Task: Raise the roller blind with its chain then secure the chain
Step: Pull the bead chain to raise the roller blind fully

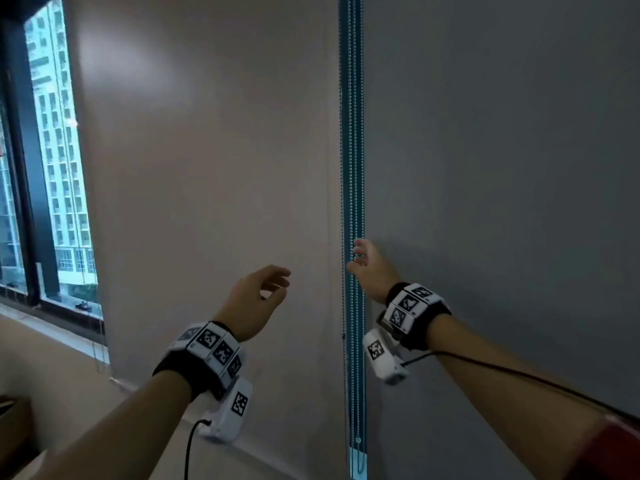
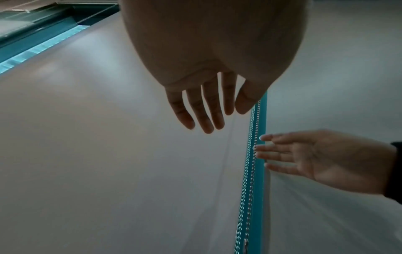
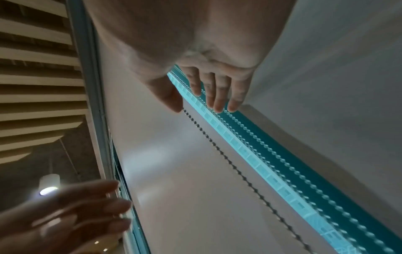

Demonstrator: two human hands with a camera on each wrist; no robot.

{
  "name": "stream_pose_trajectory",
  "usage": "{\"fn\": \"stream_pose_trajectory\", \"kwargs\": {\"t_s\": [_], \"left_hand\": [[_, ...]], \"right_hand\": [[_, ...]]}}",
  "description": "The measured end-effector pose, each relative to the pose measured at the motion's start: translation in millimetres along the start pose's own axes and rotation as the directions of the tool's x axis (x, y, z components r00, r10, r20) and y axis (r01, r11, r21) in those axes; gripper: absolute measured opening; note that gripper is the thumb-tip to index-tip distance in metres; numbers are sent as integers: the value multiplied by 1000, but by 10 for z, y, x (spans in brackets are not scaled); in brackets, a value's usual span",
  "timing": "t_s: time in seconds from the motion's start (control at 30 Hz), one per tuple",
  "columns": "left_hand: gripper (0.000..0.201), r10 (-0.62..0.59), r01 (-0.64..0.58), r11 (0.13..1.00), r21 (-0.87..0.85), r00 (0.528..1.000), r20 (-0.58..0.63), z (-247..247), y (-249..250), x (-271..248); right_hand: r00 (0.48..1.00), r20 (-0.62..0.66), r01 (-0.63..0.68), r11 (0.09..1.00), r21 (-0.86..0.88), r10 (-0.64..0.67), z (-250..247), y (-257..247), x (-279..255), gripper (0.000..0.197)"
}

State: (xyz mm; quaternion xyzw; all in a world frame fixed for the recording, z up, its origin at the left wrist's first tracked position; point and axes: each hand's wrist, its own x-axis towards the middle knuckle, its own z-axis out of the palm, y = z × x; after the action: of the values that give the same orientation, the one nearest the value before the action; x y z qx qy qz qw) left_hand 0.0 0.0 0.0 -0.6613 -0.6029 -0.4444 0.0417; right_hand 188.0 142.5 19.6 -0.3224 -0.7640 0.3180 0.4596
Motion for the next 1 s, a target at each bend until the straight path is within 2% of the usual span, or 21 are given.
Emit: {"fn": "stream_pose_trajectory", "kwargs": {"t_s": [0.13, 0.2, 0.23, 0.33, 0.4, 0.5, 0.53, 0.6, 0.67, 0.73, 0.83, 0.93, 1.0], "left_hand": [[27, -42, 41, 999, -29, 999, -24, 171, -47, 11], [28, -53, 51, 997, -57, 998, -34, 264, -59, 42], [29, -58, 55, 996, -64, 997, -42, 301, -66, 61], [28, -50, 49, 997, -54, 998, -27, 379, -82, 107], [27, -43, 43, 998, -52, 999, -15, 377, -83, 169], [23, -18, 16, 996, -91, 1000, -18, 332, -116, 321], [22, -5, 4, 994, -111, 1000, -11, 313, -130, 368], [23, 15, -16, 986, -164, 1000, -7, 286, -147, 467], [27, 23, -28, 971, -237, 999, -23, 236, -129, 573], [33, 35, -49, 948, -314, 998, -52, 169, -52, 698], [43, 89, -122, 903, -413, 991, -99, 48, 141, 892], [41, 154, -205, 842, -499, 978, -142, -46, 350, 1040], [36, 196, -234, 816, -528, 972, -128, -81, 480, 1095]], "right_hand": [[999, 10, -39, 993, 108, 38, 32, -131, 244, 47], [1000, 1, -10, 992, 124, 10, 56, -224, 372, 38], [1000, -20, 23, 994, 106, -21, 57, -287, 422, 34], [976, -197, 99, 994, 45, -88, 54, -535, 494, 29], [957, -271, 152, 974, 166, -103, 4, -769, 525, 22], [959, -228, 247, 886, 393, -167, -107, -1082, 643, 11], [949, -239, 286, 879, 382, -205, -115, -1146, 680, 20], [899, -296, 392, 896, 211, -323, -28, -1171, 702, 41], [843, -332, 474, 877, 82, -424, 121, -1084, 647, 44], [844, -309, 488, 867, 104, -438, 251, -1003, 552, 42], [867, -208, 483, 865, 134, -452, 388, -897, 340, 39], [902, -100, 428, 899, 96, -419, 565, -565, 139, 39], [929, -63, 369, 927, 60, -366, 677, -286, 40, 41]]}}
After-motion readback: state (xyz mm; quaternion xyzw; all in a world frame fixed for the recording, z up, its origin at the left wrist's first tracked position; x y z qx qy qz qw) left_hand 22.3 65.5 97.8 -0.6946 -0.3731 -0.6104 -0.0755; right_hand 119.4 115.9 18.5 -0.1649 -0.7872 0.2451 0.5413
